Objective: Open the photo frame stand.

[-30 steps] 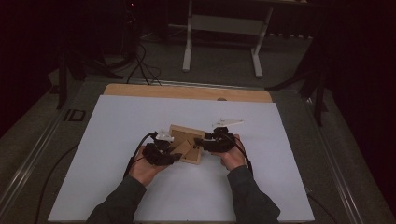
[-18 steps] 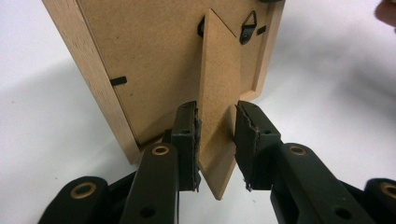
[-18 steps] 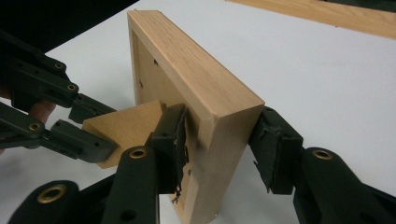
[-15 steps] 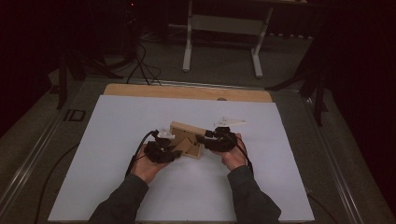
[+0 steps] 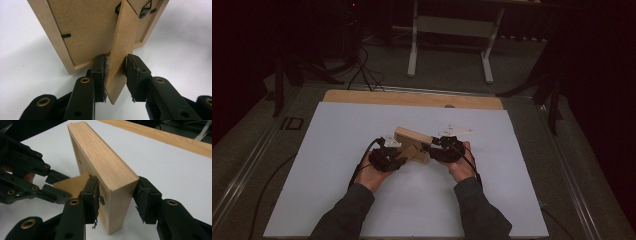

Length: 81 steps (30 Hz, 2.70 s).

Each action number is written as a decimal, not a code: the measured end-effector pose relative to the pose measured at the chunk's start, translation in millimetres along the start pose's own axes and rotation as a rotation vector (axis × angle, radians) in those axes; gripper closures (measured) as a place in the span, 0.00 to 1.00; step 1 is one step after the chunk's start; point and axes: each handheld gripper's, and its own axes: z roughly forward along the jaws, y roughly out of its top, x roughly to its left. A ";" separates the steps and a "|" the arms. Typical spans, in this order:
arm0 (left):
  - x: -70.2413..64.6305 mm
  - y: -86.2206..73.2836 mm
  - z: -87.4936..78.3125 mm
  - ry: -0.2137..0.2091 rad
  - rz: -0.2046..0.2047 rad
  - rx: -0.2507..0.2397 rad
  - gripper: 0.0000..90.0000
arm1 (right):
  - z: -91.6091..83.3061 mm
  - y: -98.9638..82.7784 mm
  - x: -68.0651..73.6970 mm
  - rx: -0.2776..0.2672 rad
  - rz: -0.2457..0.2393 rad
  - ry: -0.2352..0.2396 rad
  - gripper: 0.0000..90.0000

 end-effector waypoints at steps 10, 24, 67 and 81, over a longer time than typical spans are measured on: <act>-0.4 -1.9 2.9 0.030 0.039 0.009 0.75 | 1.2 0.9 6.2 0.002 -0.034 -0.017 0.62; 0.0 -6.3 -7.3 0.015 0.037 -0.026 0.70 | -1.2 -1.6 13.6 0.006 -0.062 0.000 0.61; -0.8 -22.3 -14.5 0.042 0.068 -0.020 0.87 | -7.3 -11.5 34.0 0.024 -0.159 -0.004 0.59; -1.6 -25.6 -14.5 0.031 0.058 -0.024 0.87 | -8.5 -15.6 40.4 0.025 -0.162 -0.009 0.57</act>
